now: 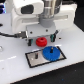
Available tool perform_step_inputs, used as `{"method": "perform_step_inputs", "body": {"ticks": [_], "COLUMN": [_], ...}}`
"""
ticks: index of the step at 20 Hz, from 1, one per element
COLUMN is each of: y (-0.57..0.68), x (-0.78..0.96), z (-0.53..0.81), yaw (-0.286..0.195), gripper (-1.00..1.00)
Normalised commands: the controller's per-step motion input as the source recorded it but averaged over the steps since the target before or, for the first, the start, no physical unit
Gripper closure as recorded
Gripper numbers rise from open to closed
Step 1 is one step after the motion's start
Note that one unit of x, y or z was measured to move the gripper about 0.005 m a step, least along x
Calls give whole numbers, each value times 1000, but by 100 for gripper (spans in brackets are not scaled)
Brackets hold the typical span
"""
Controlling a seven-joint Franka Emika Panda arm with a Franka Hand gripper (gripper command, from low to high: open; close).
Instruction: Insert the blue gear onto the right peg, followed by the red gear
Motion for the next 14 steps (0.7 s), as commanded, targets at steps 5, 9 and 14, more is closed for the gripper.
{"method": "perform_step_inputs", "body": {"ticks": [5,9,14], "y": [4,29,9], "x": [-89,-89,-83], "z": [-147,-99,10], "yaw": [0,0,0], "gripper": [100,100,100]}}
